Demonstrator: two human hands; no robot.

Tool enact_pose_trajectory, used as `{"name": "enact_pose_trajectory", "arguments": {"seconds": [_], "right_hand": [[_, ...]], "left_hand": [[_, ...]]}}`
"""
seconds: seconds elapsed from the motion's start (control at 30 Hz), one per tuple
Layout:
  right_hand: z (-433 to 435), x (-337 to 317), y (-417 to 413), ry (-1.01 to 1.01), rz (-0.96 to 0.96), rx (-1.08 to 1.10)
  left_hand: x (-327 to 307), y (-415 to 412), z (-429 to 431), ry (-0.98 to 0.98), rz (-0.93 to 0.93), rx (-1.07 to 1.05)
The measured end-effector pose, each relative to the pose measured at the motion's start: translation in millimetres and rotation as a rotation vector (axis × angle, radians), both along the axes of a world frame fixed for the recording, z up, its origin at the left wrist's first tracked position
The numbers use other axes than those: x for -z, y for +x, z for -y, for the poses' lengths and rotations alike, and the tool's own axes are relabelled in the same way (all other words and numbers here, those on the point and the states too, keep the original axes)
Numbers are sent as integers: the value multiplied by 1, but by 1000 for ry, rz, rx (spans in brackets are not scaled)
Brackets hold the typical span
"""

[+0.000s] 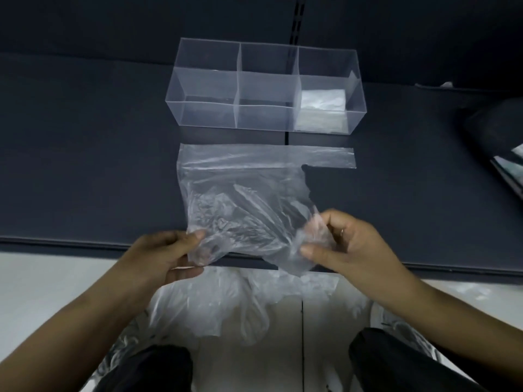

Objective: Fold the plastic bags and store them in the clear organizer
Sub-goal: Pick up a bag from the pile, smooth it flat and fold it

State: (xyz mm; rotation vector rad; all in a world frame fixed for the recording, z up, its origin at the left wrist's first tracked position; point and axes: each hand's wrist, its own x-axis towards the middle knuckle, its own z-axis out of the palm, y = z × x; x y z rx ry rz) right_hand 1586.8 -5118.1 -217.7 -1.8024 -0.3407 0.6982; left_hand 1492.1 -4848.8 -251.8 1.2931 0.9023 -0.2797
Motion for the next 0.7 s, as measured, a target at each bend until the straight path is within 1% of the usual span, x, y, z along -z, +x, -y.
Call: {"name": "enact_pose_trajectory", "arguments": {"seconds": [0.03, 0.1, 0.2, 0.23, 0.27, 0.33, 0.4, 0.47, 0.53, 0.6, 0.63, 0.7], "right_hand": [[-2, 6, 2, -18, 78, 56], [3, 21, 12, -127, 239, 215], [25, 39, 35, -412, 564, 436], [34, 42, 42, -494, 636, 482], [44, 45, 48, -544, 660, 521], [61, 48, 56, -539, 592, 548], [68, 47, 58, -384, 436, 443], [65, 41, 59, -219, 308, 203], [59, 32, 64, -194, 264, -86], [53, 26, 70, -174, 165, -297], [49, 22, 74, -136, 69, -333], [38, 17, 82, -36, -93, -281]], "left_hand": [[0, 2, 0, 12, -12, -7], [3, 6, -1, 37, -22, -31], [9, 7, -5, 80, -21, -92], [10, 7, -6, 97, -26, -109], [11, 7, -7, 105, -28, -119], [12, 8, -7, 89, -27, -112], [10, 8, -6, 64, -17, -75], [9, 8, -4, 62, -11, -46], [10, 8, -3, 67, -9, -37], [11, 8, -4, 69, -16, -39], [11, 8, -5, 71, -17, -39], [13, 8, -5, 80, -13, -26]]}}
